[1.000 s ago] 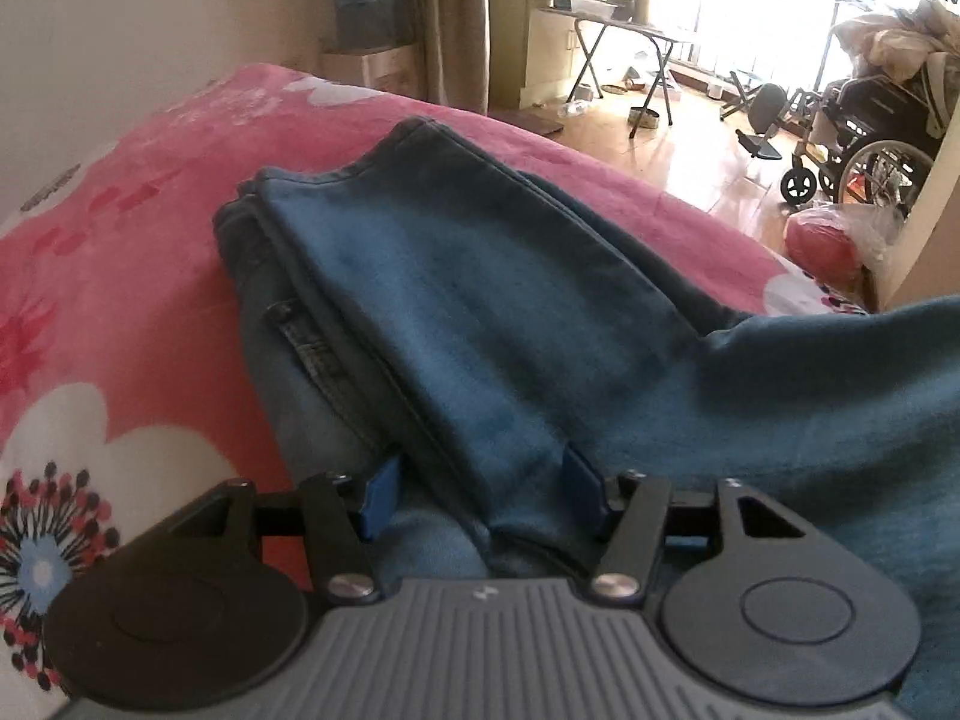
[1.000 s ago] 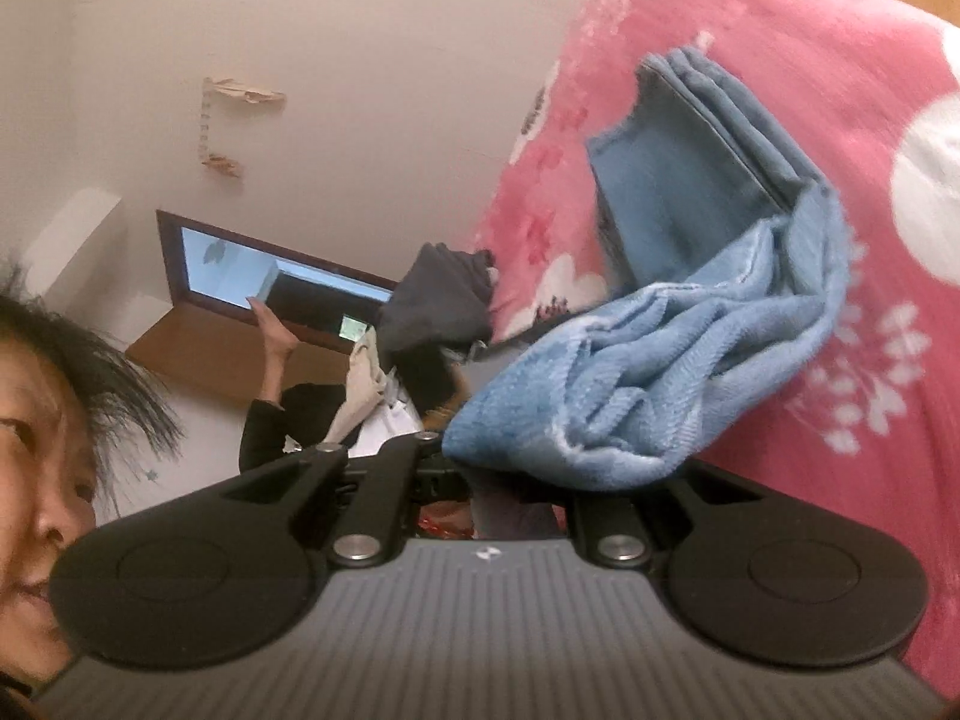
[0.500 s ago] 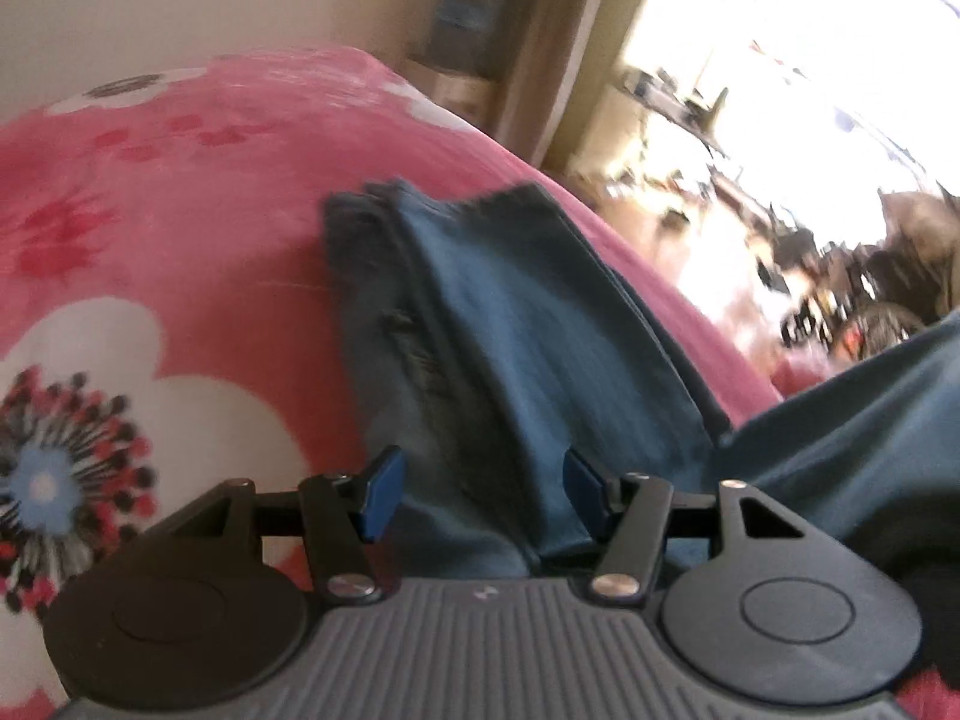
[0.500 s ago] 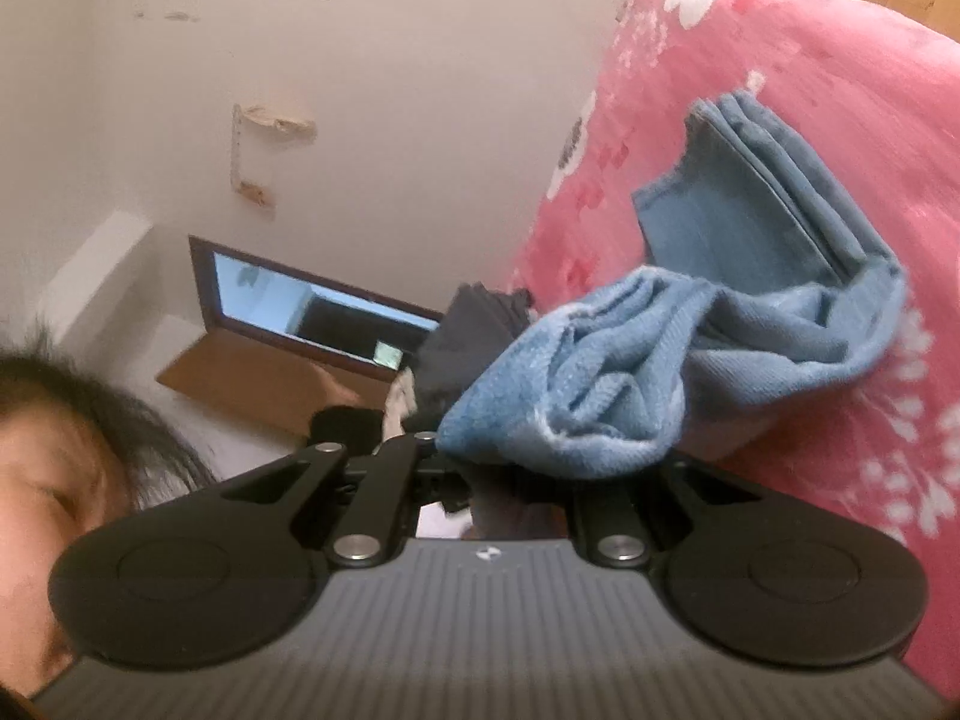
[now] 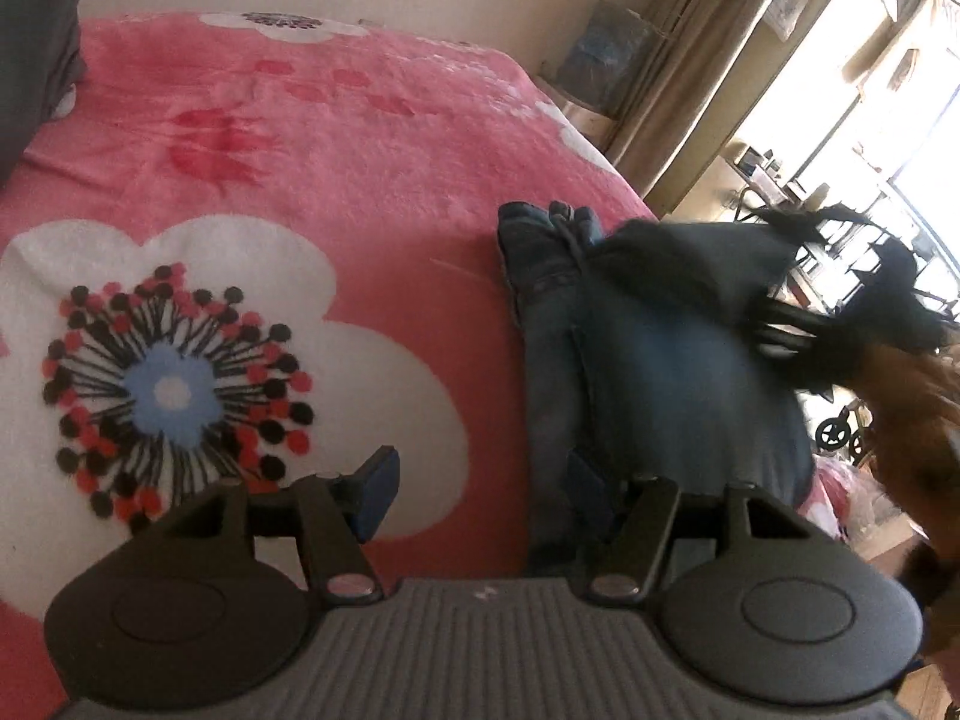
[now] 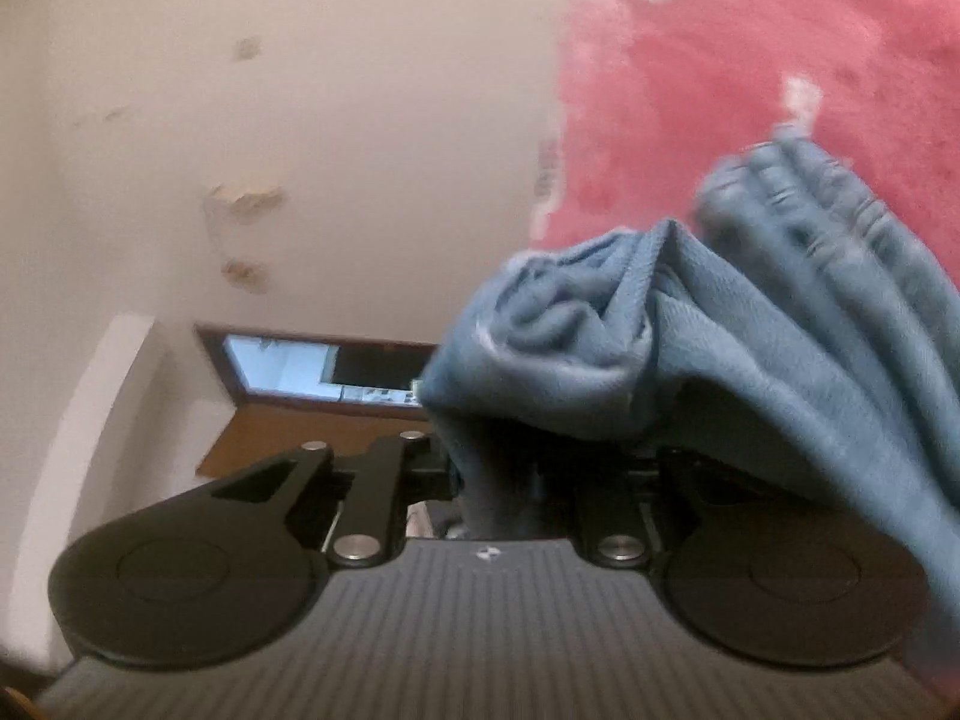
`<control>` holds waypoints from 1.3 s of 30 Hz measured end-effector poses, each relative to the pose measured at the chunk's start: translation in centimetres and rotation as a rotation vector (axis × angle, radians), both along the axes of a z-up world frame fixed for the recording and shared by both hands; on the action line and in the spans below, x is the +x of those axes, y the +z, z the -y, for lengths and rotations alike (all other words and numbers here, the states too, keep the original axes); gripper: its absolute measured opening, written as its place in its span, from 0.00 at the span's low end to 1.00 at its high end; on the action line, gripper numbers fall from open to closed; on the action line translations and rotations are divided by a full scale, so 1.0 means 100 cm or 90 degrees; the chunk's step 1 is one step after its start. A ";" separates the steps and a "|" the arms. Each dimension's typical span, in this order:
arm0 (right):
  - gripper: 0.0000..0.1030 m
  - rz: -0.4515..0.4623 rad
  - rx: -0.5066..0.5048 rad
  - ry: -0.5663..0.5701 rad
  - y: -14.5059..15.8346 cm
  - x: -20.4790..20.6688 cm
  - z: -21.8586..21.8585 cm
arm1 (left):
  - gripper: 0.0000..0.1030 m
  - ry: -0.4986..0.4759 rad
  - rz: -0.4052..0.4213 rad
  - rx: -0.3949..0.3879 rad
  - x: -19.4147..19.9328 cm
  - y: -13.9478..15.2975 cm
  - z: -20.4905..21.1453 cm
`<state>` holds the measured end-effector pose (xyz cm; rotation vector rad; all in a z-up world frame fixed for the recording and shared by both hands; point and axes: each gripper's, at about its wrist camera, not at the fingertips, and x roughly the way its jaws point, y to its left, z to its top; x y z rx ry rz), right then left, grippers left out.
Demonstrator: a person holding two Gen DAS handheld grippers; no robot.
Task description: Fold clothes
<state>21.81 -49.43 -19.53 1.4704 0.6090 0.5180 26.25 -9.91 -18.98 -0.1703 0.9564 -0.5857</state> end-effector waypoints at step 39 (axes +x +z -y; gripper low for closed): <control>0.69 -0.186 -0.244 -0.041 -0.056 -0.096 0.024 | 0.67 -0.029 -0.047 -0.088 -0.029 -0.008 0.015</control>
